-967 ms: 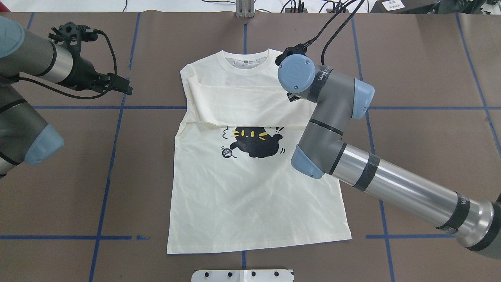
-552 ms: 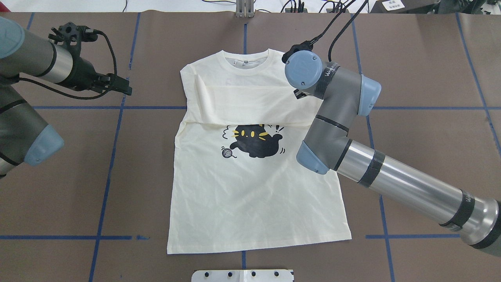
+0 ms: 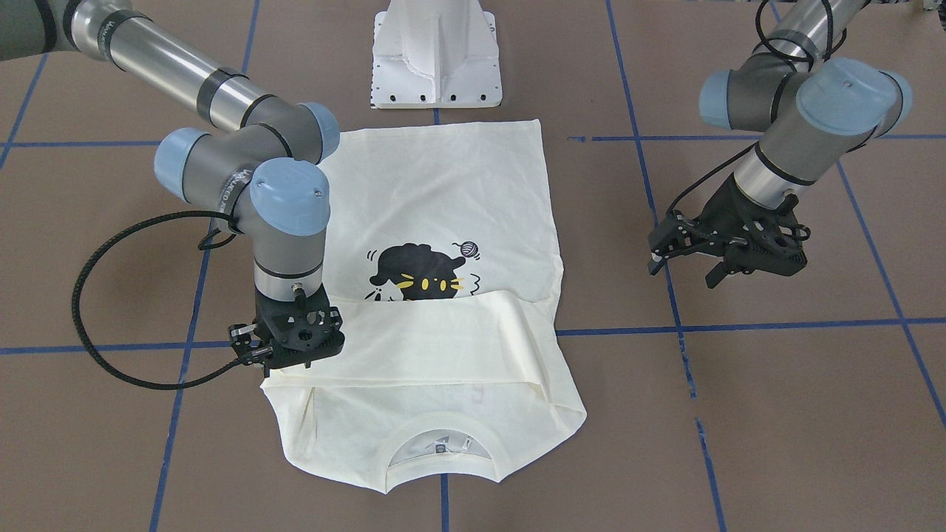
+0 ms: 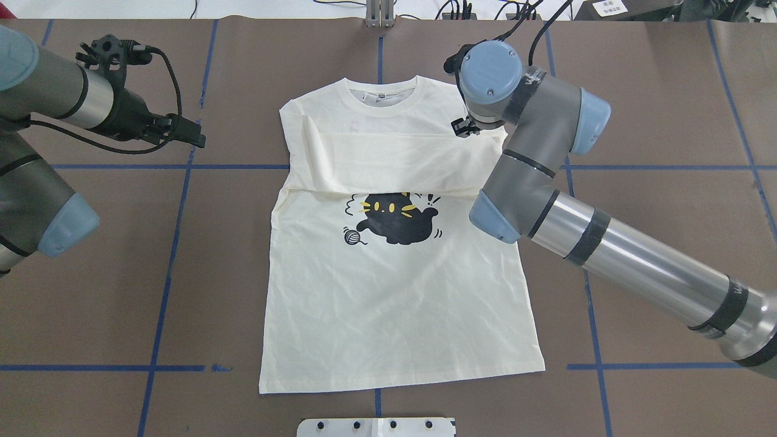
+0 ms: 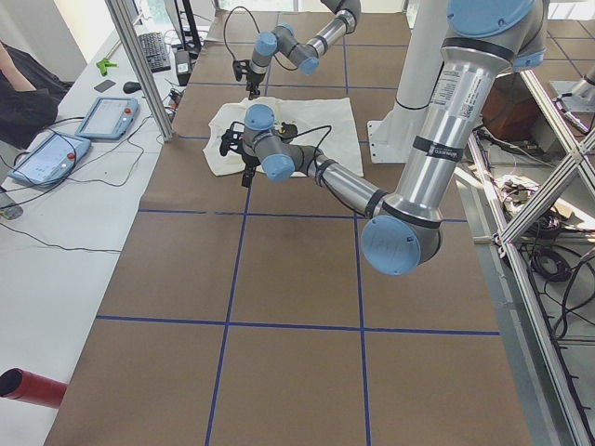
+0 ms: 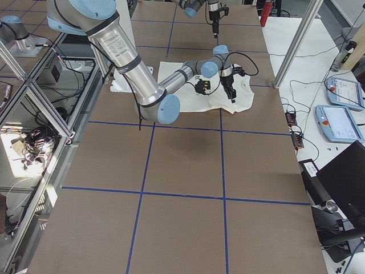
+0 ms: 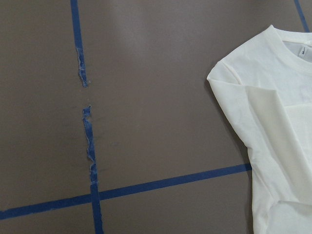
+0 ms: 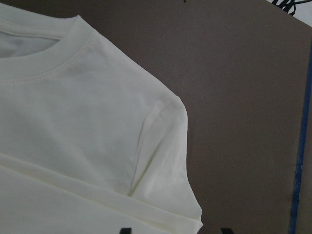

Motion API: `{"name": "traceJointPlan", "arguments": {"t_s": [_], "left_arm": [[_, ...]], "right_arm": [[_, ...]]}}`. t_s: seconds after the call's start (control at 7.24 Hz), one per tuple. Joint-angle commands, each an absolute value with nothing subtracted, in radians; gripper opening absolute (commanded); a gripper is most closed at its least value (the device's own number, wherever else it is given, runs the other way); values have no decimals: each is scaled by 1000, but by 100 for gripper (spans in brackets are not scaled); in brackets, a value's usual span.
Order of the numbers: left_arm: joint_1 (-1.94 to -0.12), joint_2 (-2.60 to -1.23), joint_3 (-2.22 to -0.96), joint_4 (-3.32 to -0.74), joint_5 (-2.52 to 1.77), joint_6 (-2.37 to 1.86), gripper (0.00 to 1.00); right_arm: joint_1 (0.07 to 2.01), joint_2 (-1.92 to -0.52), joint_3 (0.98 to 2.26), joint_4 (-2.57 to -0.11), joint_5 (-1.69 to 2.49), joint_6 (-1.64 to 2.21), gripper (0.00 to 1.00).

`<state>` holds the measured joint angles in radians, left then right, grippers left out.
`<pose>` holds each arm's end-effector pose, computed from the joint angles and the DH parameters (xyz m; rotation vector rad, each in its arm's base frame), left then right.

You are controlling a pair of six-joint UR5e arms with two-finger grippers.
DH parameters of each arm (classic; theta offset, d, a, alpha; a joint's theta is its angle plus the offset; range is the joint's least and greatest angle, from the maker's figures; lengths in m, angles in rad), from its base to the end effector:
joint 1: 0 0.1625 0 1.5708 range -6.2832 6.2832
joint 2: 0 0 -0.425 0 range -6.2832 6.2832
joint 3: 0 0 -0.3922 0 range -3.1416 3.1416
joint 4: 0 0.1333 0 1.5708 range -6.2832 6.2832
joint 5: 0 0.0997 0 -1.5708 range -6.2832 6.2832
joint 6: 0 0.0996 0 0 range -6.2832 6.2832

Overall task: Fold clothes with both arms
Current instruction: 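Move the right gripper to the shirt side edge below the shoulder, then lower both grippers to the bottom hem corners of the cream shirt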

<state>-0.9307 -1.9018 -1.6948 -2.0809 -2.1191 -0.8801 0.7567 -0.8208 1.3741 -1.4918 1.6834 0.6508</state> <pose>0.3033 -0.5435 0.3585 0.3325 1.0102 0.0475 -0.4704 -0.6121 0.2883 0.3975 -0.5041 -0.1933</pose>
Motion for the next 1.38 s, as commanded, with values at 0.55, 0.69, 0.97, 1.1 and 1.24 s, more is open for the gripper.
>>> {"name": "traceJointPlan", "arguments": {"t_s": [0.55, 0.69, 0.97, 1.1, 1.24], "left_arm": [[-726, -1818, -1884, -2312, -2015, -1096, 100], [-627, -1746, -1972, -2309, -1908, -1188, 100], [-391, -1651, -2051, -2307, -1698, -1409, 100], [-285, -1638, -2052, -2293, -1596, -1493, 99], [-211, -1637, -2054, -2223, -1556, -1606, 79]], "right_arm": [[590, -1180, 1938, -1482, 1718, 1142, 100], [522, -1228, 2000, -1465, 1656, 1284, 100], [387, -1410, 2051, -1207, 1569, 1480, 100], [305, -1475, 2107, -1194, 1484, 1594, 99], [204, -1517, 2156, -1195, 1360, 1714, 95]]}}
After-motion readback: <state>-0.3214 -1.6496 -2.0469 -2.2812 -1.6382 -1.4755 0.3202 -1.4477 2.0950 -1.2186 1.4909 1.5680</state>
